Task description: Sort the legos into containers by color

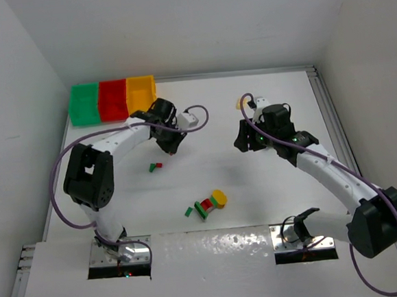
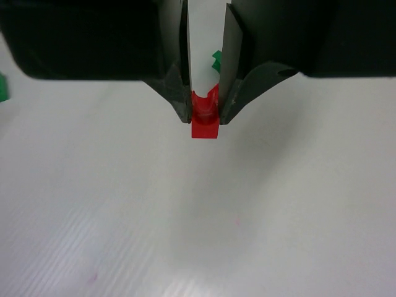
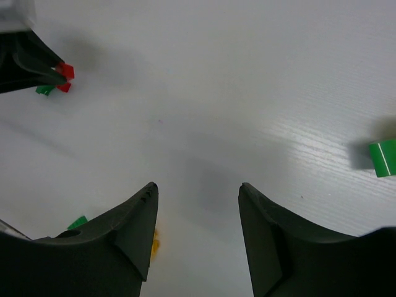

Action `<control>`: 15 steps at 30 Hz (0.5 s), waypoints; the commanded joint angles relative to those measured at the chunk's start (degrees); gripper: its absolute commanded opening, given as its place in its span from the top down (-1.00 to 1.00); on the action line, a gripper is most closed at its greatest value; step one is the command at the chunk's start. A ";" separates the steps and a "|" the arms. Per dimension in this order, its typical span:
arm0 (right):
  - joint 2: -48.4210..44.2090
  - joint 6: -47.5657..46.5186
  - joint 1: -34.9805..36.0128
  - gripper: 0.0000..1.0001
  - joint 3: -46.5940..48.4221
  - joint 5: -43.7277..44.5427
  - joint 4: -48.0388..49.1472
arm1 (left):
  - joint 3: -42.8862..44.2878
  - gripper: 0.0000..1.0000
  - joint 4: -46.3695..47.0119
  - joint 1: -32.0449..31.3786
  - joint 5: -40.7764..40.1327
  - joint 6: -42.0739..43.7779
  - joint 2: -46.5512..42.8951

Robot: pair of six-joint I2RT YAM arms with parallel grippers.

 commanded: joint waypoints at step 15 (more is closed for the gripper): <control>-3.17 3.36 0.37 -0.09 -0.50 6.87 3.96 | 52.99 1.00 -0.47 29.83 -9.39 -28.19 25.15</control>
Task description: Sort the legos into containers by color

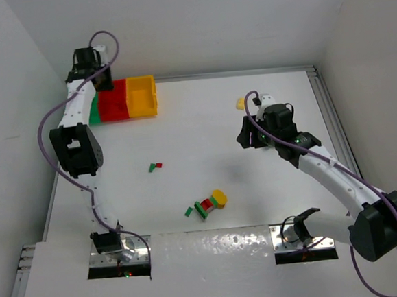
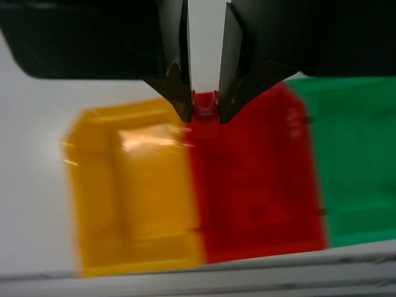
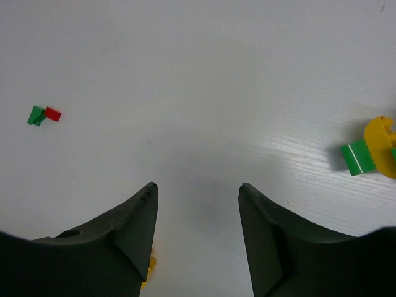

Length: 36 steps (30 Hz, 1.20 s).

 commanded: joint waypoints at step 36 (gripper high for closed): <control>1.00 -1.00 0.29 -0.09 1.85 1.16 -1.53 | -5.47 0.26 -4.04 0.19 -9.67 2.27 -6.11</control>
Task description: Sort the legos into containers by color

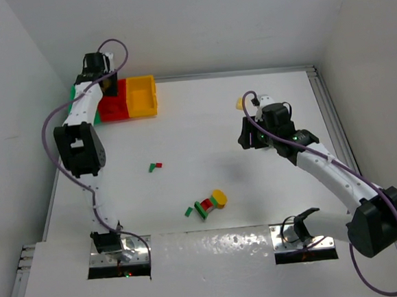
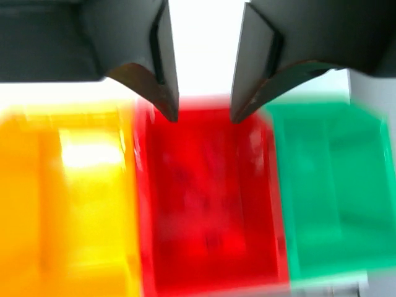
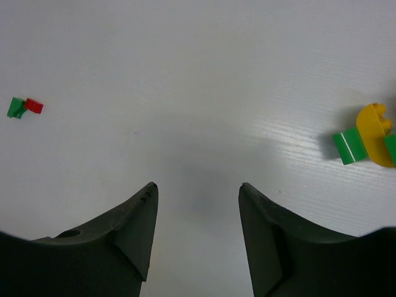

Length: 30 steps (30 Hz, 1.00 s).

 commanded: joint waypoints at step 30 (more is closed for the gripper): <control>-2.53 0.14 0.37 -0.09 -1.78 0.23 1.10 | -45.38 0.27 -11.46 -24.34 10.47 -0.85 -19.24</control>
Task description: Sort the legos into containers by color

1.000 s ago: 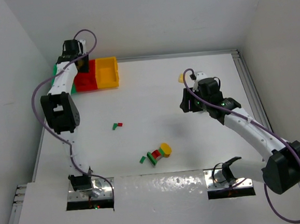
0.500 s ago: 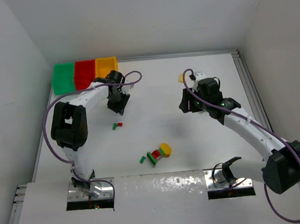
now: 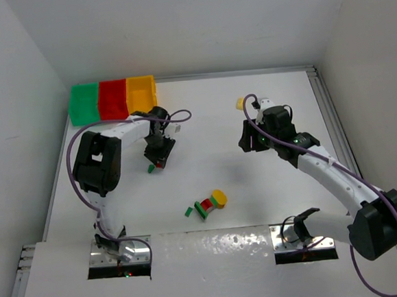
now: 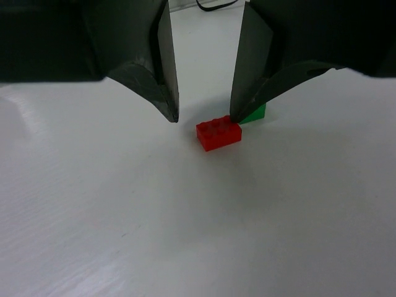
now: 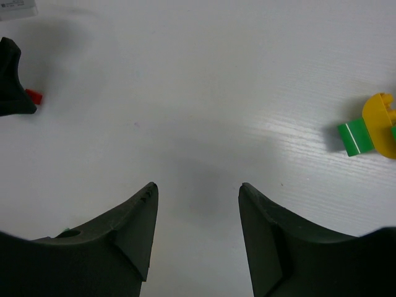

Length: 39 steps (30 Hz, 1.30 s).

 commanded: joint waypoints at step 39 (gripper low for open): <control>-2.18 -1.31 0.37 -0.10 0.19 2.42 -0.18 | -1.67 0.95 6.94 -1.98 -4.20 -2.56 0.73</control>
